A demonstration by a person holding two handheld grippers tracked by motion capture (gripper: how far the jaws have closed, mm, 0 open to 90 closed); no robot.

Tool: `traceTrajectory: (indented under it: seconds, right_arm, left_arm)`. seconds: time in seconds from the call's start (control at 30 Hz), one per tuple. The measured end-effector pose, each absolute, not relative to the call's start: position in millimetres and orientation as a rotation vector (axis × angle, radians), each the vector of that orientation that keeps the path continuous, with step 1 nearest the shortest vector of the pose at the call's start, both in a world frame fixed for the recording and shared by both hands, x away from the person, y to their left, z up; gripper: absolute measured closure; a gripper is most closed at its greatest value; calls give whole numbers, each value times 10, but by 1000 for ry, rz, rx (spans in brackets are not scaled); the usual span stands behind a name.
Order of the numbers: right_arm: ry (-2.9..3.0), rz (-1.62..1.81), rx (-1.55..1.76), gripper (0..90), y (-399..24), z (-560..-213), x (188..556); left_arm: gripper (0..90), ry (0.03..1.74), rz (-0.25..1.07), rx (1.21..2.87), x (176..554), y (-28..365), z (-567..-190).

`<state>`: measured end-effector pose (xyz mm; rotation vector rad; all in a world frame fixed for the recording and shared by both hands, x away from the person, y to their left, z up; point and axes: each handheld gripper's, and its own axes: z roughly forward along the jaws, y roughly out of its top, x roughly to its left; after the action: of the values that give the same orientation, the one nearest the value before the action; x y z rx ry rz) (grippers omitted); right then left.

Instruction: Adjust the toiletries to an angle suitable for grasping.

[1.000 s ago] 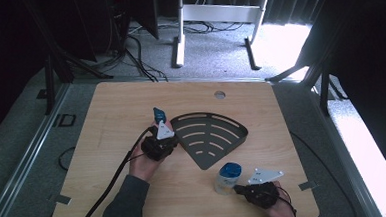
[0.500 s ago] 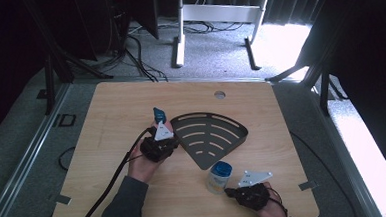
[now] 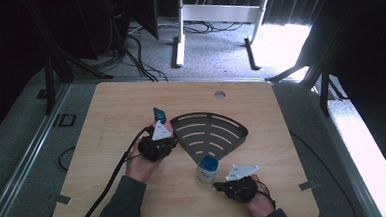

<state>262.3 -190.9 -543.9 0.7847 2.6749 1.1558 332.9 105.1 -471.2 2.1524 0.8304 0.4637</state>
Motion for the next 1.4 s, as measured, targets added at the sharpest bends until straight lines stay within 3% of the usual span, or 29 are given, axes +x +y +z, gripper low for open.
traceTrajectory:
  seconds: [0.73,1.4]
  right_arm:
    - [2702,1189,711,900,-1464,-5446,2855]
    - [2692,1196,706,900,-1223,-5451,2935]
  left_arm:
    - [806,795,507,2224,3215,1072,-4669]
    - [879,761,354,2207,2980,1334,-4694]
